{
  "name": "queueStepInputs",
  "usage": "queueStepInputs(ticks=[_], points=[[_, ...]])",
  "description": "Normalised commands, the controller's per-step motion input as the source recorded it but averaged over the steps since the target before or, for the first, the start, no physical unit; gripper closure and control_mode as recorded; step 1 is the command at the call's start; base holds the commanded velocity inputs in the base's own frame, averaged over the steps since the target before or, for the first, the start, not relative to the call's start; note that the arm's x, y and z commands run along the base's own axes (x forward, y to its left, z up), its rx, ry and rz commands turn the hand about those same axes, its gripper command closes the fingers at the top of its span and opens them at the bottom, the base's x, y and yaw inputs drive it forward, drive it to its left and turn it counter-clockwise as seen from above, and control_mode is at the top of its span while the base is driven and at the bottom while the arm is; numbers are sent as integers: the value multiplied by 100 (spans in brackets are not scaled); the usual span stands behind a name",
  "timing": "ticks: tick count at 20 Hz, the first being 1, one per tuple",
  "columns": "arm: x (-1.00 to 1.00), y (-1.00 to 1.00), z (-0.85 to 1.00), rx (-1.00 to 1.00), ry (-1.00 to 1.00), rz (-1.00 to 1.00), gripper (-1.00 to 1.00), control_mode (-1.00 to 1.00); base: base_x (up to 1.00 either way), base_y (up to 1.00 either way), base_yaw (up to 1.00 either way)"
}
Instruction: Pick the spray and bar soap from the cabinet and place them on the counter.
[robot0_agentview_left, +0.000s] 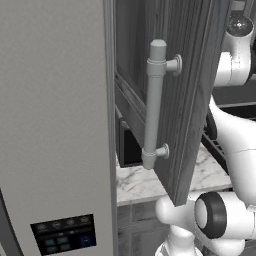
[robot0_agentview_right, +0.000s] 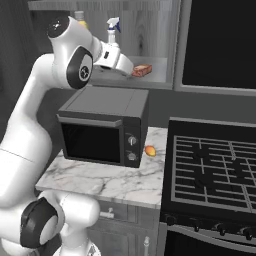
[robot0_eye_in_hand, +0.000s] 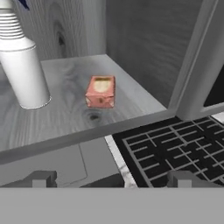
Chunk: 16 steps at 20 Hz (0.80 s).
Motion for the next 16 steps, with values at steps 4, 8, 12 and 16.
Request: queueStepInputs(ticks=[4,8,12,16], points=[[35,-7,0,1,2,-2,-100,-100,0,0,0],[33,-5,-1,0,1,-3,-100,-100,0,0,0],[35,-9,-6,0,3,-4,-100,-100,0,0,0],[33,-8,-8,0,3,-5,-100,-100,0,0,0]])
